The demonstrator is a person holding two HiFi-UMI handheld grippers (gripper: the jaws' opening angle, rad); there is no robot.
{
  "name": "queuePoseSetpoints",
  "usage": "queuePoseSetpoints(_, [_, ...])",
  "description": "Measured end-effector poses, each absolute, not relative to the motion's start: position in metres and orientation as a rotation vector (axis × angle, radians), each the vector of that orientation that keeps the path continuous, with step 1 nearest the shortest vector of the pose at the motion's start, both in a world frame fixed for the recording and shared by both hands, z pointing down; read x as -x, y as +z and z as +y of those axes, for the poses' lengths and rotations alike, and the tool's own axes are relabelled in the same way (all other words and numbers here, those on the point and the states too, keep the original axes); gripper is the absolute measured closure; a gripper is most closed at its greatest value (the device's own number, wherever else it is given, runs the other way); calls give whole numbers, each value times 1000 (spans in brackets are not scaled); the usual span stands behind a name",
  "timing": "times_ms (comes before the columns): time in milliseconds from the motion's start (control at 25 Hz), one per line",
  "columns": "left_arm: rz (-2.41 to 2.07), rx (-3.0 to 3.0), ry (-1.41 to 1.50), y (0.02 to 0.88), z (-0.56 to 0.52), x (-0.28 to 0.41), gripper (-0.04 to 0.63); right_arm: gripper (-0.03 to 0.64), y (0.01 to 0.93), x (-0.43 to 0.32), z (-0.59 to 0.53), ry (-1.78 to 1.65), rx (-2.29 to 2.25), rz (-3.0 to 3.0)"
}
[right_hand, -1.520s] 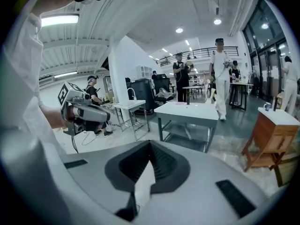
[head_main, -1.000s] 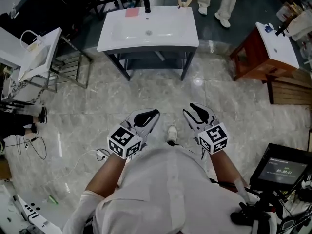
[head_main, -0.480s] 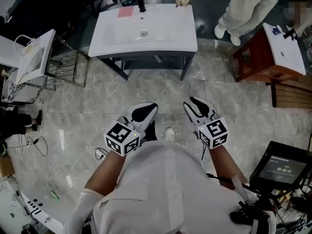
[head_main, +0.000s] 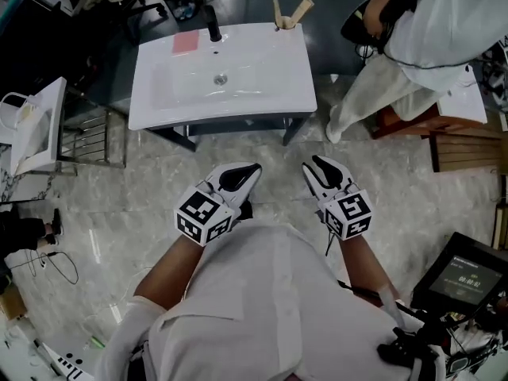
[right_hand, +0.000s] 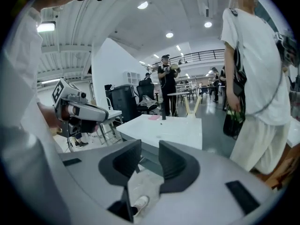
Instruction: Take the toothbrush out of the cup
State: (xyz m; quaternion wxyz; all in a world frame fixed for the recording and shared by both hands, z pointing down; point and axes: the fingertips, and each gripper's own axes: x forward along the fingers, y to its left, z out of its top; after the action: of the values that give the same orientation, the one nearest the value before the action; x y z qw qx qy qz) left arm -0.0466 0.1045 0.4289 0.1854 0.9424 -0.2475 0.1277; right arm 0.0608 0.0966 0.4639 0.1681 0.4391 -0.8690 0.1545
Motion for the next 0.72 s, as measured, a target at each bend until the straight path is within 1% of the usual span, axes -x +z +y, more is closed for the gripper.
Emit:
queuePoseSetpoints(120, [-646, -2687, 360, 421, 73, 56, 591, 500, 458, -54, 57, 437, -1298, -2446])
queuePoseSetpoints(360, [-602, -2695, 381, 433, 4, 78, 590, 499, 459, -50, -37, 454, -1425, -2434])
queuePoseSetpoints(520, [-605, -2677, 388, 439, -22, 88, 591, 499, 458, -60, -79, 456, -1496, -2412])
queuePoseSetpoints(720, [-648, -2634, 366, 440, -56, 86, 589, 498, 461, -87, -140, 474, -1521, -2404])
